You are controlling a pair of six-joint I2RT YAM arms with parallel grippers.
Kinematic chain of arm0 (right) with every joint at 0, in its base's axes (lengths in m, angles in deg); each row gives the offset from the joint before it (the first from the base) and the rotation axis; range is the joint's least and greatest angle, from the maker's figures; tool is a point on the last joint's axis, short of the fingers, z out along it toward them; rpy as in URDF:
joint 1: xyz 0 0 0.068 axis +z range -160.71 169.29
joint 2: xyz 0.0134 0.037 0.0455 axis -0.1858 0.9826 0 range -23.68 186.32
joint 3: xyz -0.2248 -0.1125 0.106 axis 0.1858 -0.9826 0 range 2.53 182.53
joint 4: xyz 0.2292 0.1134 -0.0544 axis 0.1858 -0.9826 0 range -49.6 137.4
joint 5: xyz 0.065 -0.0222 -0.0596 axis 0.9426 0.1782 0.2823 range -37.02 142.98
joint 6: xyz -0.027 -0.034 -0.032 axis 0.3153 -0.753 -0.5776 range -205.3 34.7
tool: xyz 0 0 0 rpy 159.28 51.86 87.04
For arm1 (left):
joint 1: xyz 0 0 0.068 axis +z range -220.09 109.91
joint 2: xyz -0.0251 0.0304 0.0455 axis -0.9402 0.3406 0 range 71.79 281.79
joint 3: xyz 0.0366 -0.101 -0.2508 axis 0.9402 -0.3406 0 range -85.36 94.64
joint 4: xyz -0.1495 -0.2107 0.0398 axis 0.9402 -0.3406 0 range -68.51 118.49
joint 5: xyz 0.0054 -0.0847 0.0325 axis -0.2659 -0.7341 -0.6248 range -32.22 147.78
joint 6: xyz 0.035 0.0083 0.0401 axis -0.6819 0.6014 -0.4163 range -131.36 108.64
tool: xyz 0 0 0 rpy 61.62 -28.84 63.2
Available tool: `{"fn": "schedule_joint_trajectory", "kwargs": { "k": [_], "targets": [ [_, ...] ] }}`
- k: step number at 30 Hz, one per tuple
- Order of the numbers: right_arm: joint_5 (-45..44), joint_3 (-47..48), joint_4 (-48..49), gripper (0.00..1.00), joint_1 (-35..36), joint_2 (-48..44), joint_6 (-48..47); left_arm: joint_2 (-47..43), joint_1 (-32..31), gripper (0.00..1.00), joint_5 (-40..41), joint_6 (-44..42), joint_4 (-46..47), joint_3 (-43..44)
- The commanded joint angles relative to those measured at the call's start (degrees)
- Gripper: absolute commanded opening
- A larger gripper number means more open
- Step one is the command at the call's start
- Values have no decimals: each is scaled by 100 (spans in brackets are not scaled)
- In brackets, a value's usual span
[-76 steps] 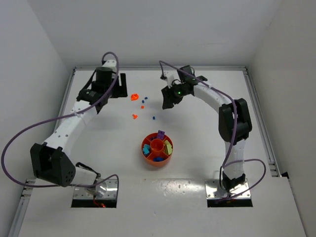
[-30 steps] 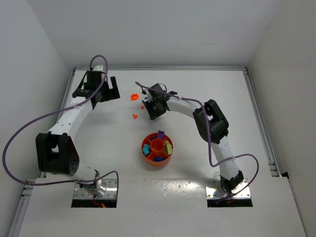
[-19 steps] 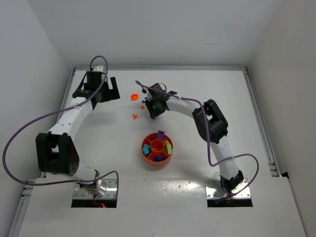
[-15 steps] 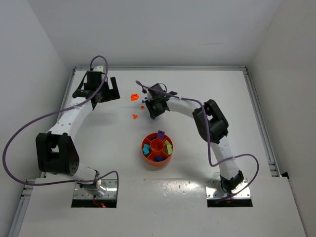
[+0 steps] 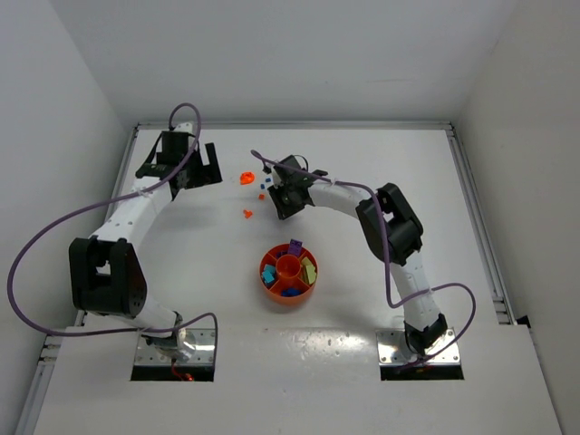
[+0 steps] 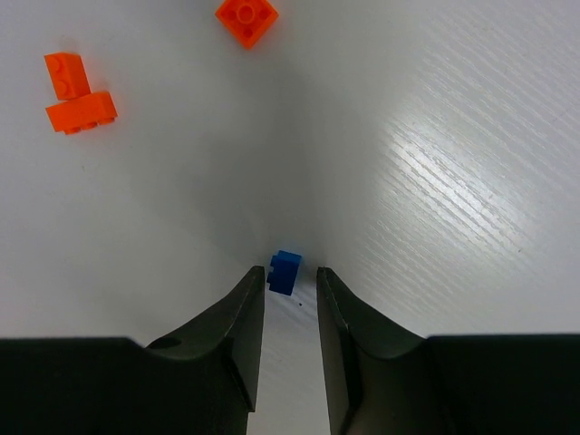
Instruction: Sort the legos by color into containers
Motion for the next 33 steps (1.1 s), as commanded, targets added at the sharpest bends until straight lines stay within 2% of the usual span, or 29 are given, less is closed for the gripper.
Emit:
{"fn": "schedule_joint_trajectory", "kwargs": {
  "k": [1,7,16,21,27,33],
  "targets": [
    [-22,-56,-291,30,12,75,101,-30,71,100,-103,-8,162,88],
    [39,-3,-291,24,12,190,48,-30,71,100,-104,-61,162,88],
    [40,-257,-186,2,12,68,-294,-30,71,100,-104,-122,162,35],
    [162,-521,-63,0,-111,-477,-829,22,71,100,-270,-122,215,35],
    [461,-917,342,0,-164,-1566,-1955,23,71,100,-428,-236,215,35],
    [198,-917,421,0,-164,-2253,-2588,15,71,100,-543,-298,215,27]
  ]
}}
